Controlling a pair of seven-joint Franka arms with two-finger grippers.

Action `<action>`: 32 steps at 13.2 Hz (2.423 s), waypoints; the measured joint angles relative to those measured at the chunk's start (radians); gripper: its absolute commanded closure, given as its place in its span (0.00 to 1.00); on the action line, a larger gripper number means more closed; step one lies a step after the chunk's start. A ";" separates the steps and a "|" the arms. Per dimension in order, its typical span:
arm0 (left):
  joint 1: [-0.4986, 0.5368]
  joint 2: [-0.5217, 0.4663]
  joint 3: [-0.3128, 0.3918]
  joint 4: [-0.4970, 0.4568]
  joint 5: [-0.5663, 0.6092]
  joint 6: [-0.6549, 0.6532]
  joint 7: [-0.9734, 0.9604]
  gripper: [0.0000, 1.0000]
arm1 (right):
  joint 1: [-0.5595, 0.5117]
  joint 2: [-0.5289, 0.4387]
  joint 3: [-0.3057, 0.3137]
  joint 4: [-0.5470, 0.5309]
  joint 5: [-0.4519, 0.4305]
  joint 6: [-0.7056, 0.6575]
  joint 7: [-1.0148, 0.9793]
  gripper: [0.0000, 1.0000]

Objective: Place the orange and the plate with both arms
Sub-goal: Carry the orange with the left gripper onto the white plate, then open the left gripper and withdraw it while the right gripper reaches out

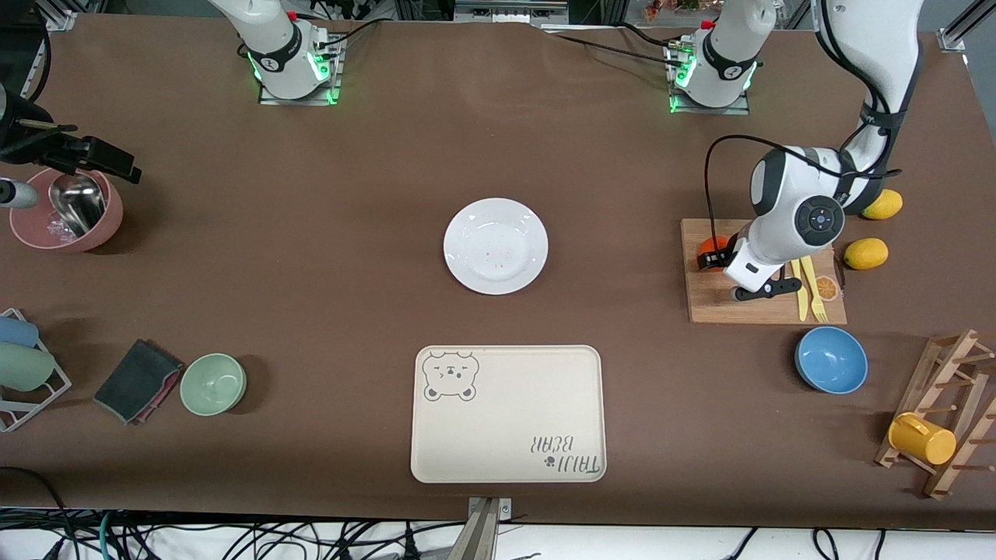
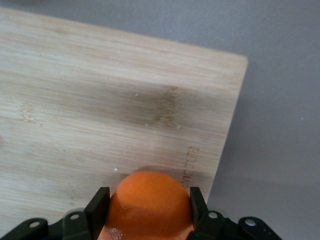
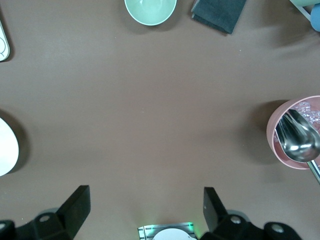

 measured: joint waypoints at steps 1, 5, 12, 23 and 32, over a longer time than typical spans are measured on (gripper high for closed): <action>-0.001 -0.016 -0.018 0.007 -0.014 -0.001 0.000 1.00 | 0.000 0.000 0.000 0.000 0.000 0.000 0.000 0.00; -0.065 -0.060 -0.111 0.067 -0.189 -0.007 -0.004 1.00 | 0.000 0.000 0.000 0.000 0.000 0.000 0.000 0.00; -0.438 0.010 -0.133 0.243 -0.368 0.020 -0.314 1.00 | 0.000 0.000 0.000 0.000 0.000 0.000 0.000 0.00; -0.616 0.307 -0.091 0.414 -0.368 0.213 -0.502 0.43 | 0.000 0.001 0.000 -0.003 0.000 -0.001 0.000 0.00; -0.583 0.285 -0.079 0.424 -0.368 0.209 -0.503 0.00 | 0.000 0.004 0.000 -0.006 0.000 -0.001 0.000 0.00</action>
